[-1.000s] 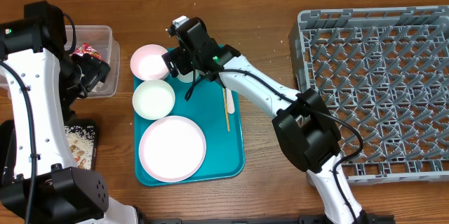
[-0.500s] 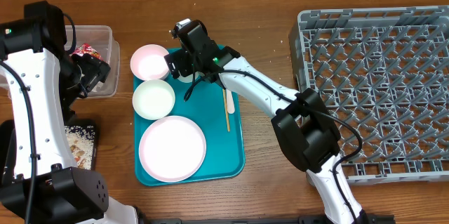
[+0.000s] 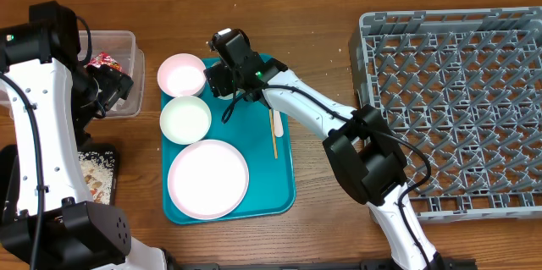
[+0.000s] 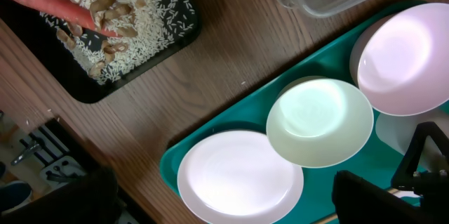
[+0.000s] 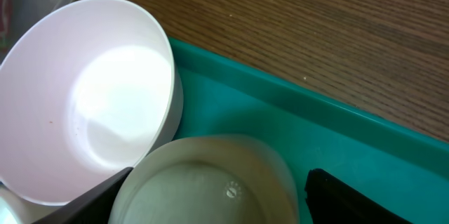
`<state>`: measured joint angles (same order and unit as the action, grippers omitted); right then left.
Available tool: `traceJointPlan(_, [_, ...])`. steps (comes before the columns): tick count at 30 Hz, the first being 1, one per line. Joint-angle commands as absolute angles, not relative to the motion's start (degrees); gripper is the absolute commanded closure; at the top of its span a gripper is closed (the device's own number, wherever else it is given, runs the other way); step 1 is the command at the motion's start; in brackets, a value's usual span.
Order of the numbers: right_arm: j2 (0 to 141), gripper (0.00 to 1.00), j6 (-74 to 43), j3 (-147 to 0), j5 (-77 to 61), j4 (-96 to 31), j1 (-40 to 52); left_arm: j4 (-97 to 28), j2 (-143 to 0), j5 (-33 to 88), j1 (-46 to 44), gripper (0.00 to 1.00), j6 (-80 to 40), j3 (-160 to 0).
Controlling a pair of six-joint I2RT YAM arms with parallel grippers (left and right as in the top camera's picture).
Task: Sort waste into correct bins and load items into the dishwasher
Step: 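Reach the right gripper to the white cup and grasp it, then carry the white cup to the dish rack and release it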
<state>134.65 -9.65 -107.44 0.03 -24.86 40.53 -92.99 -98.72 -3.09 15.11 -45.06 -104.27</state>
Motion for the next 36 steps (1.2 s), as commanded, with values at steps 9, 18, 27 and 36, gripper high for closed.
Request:
traceJointPlan(9, [133.71, 0.32, -10.59, -107.77, 0.36, -25.43, 40.49, -92.90, -99.11, -3.60, 14.98, 0.00, -45.21, -104.25])
traceJointPlan(18, [126.10, 0.39, -11.20, -107.77, 1.50, -28.38, 39.70, -92.86, -99.11, -3.60, 14.98, 0.00, -45.21, -104.25])
traceJointPlan(27, [112.95, 0.40, -11.38, -107.77, 8.97, -39.40, 27.51, -92.68, -99.11, -3.60, 14.98, 0.00, -45.21, -104.25])
traceJointPlan(36, [107.39, 0.40, -10.33, -107.68, 10.79, -48.25, -5.87, -92.71, -99.11, -3.57, 14.98, 0.00, -45.21, -104.25])
